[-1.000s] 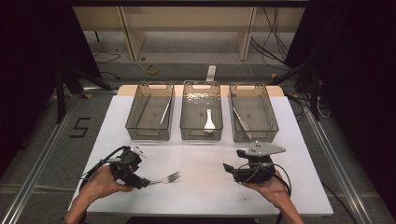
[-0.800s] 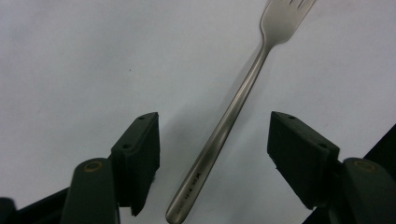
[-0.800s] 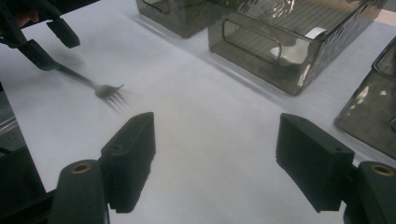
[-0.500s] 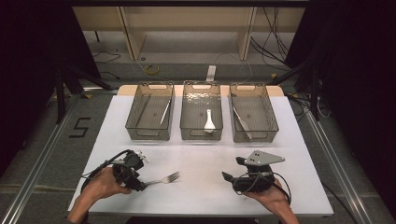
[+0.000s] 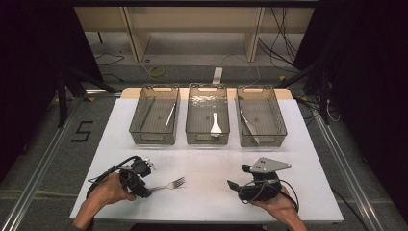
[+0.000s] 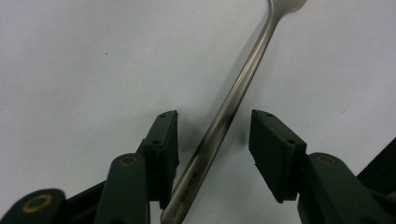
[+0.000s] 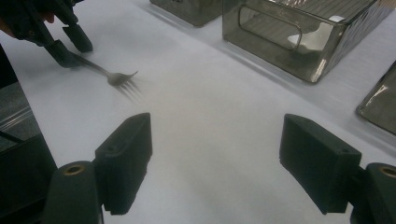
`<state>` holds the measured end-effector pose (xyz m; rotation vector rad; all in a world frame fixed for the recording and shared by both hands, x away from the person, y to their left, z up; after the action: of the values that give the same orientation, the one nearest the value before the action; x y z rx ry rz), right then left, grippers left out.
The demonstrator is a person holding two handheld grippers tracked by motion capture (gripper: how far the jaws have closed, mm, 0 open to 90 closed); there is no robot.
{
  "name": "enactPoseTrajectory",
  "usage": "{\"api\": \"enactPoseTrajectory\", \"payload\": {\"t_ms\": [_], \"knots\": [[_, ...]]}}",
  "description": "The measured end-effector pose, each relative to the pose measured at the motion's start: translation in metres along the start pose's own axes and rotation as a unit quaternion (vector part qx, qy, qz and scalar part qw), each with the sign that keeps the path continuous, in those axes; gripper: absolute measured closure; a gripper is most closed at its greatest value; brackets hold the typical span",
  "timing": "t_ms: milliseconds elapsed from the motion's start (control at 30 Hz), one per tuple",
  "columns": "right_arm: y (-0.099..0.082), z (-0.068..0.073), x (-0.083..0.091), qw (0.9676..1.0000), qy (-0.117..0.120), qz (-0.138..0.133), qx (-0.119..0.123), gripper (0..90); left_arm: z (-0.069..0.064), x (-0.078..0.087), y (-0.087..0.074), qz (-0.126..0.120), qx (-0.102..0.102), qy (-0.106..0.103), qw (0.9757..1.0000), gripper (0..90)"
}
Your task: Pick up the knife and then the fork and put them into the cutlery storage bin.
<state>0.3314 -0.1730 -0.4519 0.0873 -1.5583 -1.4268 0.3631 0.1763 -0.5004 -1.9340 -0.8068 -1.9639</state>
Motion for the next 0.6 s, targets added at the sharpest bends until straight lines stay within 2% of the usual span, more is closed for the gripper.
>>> {"api": "enactPoseTrajectory", "payload": {"t_ms": [367, 500, 600], "knots": [[-0.0002, -0.0002, -0.0006, 1.0, 0.0, 0.002, -0.001, 26.5, 0.0009, -0.0005, 0.001, 0.009, -0.012, 0.007, 0.9999, 61.9], [-0.0005, 0.0003, -0.0013, 1.0, -0.001, 0.004, 0.0, 26.7, 0.001, -0.0006, 0.0016, 0.014, -0.023, 0.018, 0.9995, 66.2], [-0.0005, 0.0002, -0.0014, 1.0, -0.001, 0.005, 0.0, 26.8, 0.0, -0.001, 0.0018, 0.012, -0.027, 0.017, 0.9994, 68.3]]}}
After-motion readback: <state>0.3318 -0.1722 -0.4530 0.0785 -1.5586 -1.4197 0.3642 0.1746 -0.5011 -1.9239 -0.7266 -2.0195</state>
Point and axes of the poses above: each handheld gripper's, and its own axes: x roughly backward along the jaws, y roughly out of its top, z roughly to its left, the point moved 4 cm from there along -x, roughly forward along the jaws, and after that the axes turned 7 degrees about -x, right-handed, at the moved point
